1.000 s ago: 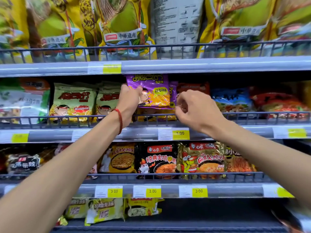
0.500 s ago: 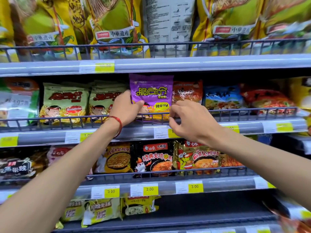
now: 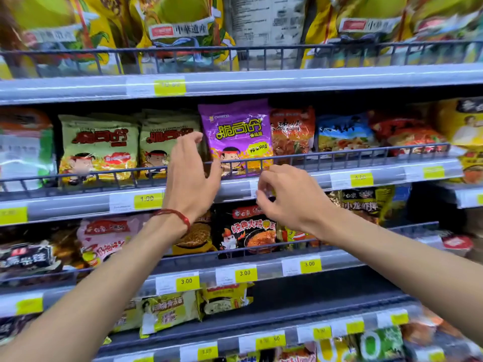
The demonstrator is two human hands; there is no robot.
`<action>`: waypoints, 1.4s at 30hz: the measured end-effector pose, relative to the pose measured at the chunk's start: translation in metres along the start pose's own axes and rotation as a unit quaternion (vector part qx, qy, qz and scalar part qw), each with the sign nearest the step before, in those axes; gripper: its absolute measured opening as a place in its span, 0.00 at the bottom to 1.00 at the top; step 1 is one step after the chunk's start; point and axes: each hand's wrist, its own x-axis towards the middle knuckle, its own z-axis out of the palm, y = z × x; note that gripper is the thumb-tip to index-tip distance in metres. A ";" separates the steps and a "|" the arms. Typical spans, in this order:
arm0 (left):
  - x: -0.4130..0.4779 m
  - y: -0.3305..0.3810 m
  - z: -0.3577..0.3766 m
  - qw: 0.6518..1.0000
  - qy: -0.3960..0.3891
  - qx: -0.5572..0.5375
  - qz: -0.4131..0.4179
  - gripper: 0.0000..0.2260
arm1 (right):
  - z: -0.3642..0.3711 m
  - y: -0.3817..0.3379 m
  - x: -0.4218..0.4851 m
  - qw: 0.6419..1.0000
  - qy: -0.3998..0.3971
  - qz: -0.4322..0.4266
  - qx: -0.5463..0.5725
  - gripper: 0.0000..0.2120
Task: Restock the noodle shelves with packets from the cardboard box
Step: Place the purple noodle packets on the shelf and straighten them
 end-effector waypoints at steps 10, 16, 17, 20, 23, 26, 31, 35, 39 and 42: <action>-0.112 -0.003 -0.068 0.955 -0.141 0.248 0.078 0.10 | 0.012 -0.065 -0.067 0.998 -0.048 -0.037 0.006 0.13; -0.207 -0.004 -0.115 0.910 -0.230 0.343 0.043 0.10 | 0.036 -0.118 -0.124 0.987 -0.113 -0.103 0.041 0.16; -0.223 -0.004 -0.125 0.906 -0.239 0.348 0.035 0.10 | 0.038 -0.130 -0.133 0.985 -0.121 -0.111 0.052 0.15; -0.268 -0.008 -0.158 0.890 -0.268 0.370 -0.002 0.10 | 0.047 -0.169 -0.156 0.977 -0.135 -0.145 0.080 0.14; -0.310 -0.020 -0.196 0.879 -0.299 0.368 -0.053 0.11 | 0.065 -0.215 -0.176 0.970 -0.150 -0.172 0.087 0.15; -0.351 -0.038 -0.238 0.859 -0.333 0.373 -0.106 0.12 | 0.083 -0.269 -0.191 0.961 -0.174 -0.188 0.108 0.15; -0.408 -0.090 -0.318 0.836 -0.358 0.374 -0.181 0.13 | 0.114 -0.370 -0.211 0.952 -0.191 -0.181 0.154 0.15; -0.443 -0.145 -0.383 0.821 -0.381 0.374 -0.203 0.15 | 0.152 -0.456 -0.223 0.947 -0.228 -0.151 0.171 0.15; -0.472 -0.196 -0.433 0.803 -0.409 0.377 -0.213 0.17 | 0.182 -0.532 -0.230 0.942 -0.260 -0.124 0.172 0.15; -0.488 -0.234 -0.459 0.788 -0.422 0.387 -0.226 0.18 | 0.205 -0.578 -0.229 0.944 -0.268 -0.106 0.161 0.15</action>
